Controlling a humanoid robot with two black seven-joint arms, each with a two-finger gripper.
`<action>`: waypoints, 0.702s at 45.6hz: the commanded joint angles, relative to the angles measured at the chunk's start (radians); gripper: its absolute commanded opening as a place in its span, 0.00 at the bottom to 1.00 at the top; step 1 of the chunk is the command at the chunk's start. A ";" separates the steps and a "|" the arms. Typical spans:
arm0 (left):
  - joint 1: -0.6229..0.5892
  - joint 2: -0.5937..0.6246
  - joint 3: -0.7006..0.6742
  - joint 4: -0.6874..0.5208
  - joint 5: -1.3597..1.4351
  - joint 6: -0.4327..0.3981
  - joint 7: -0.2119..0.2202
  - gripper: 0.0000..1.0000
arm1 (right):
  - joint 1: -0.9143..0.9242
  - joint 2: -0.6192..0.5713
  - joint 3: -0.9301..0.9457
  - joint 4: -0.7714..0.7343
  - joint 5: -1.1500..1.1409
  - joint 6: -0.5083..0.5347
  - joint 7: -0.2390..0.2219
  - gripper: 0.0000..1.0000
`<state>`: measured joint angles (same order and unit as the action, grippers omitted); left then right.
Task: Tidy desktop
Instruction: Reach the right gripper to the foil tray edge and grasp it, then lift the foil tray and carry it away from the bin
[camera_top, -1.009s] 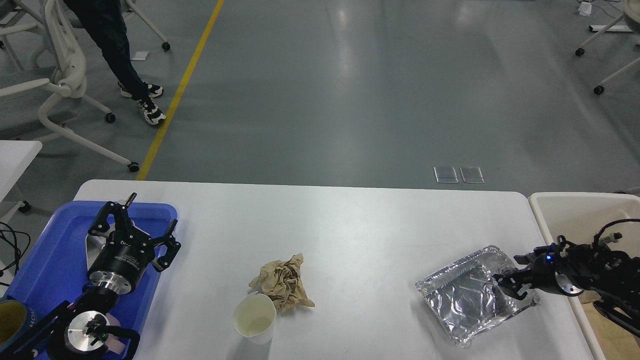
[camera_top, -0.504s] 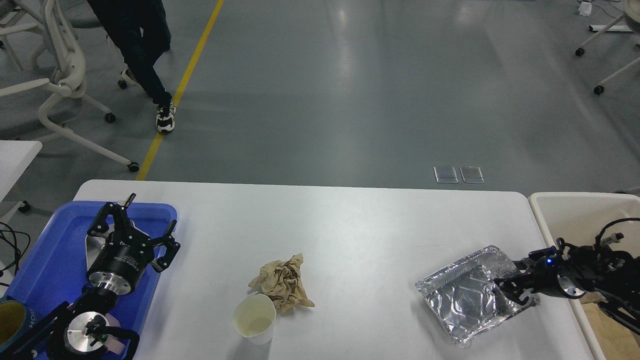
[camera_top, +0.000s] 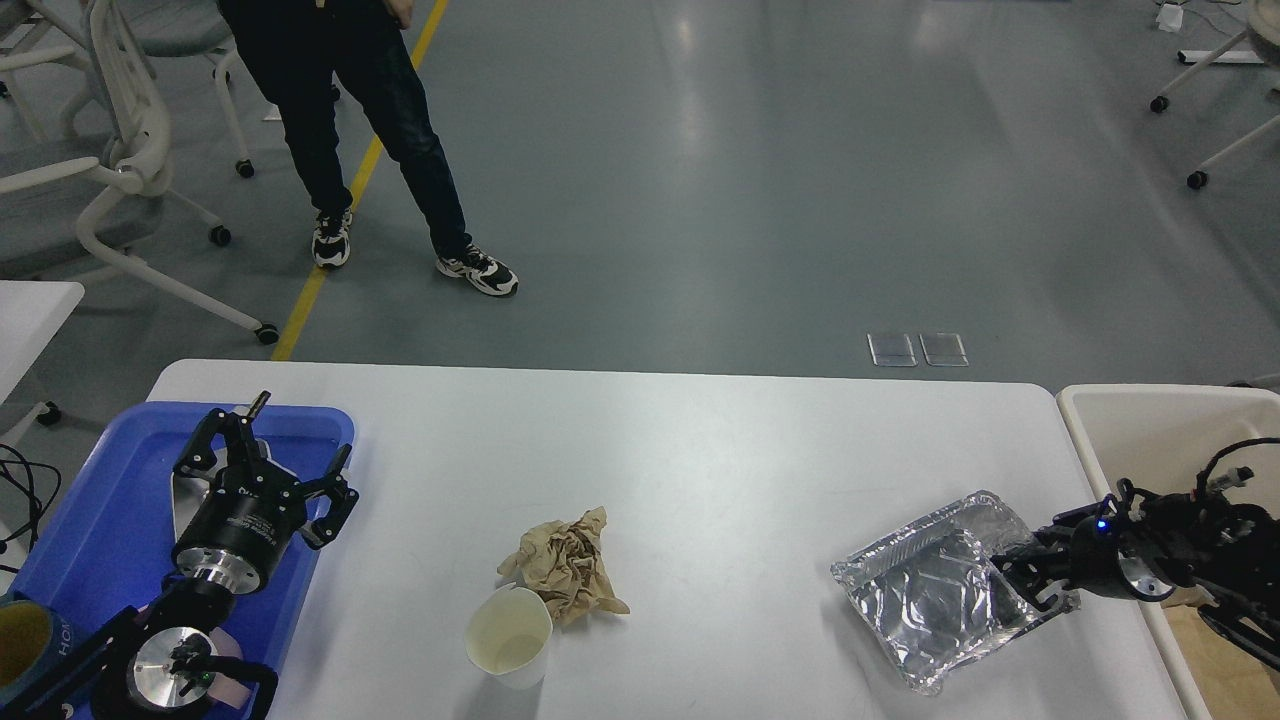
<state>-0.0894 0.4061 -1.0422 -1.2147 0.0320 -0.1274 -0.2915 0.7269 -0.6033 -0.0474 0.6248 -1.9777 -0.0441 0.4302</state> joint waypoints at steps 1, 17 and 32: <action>0.000 -0.001 0.001 0.001 0.000 0.000 0.000 0.96 | -0.001 0.002 -0.002 -0.013 0.089 0.044 0.005 0.00; -0.001 0.000 0.004 0.003 0.000 0.000 0.003 0.96 | 0.037 0.001 -0.088 -0.014 0.272 0.055 0.085 0.00; -0.001 0.002 0.004 0.001 -0.001 0.006 0.011 0.96 | 0.161 -0.104 -0.088 0.024 0.491 0.234 0.257 0.00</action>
<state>-0.0905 0.4081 -1.0395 -1.2117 0.0321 -0.1254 -0.2839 0.8487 -0.6660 -0.1359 0.6250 -1.5345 0.1180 0.6534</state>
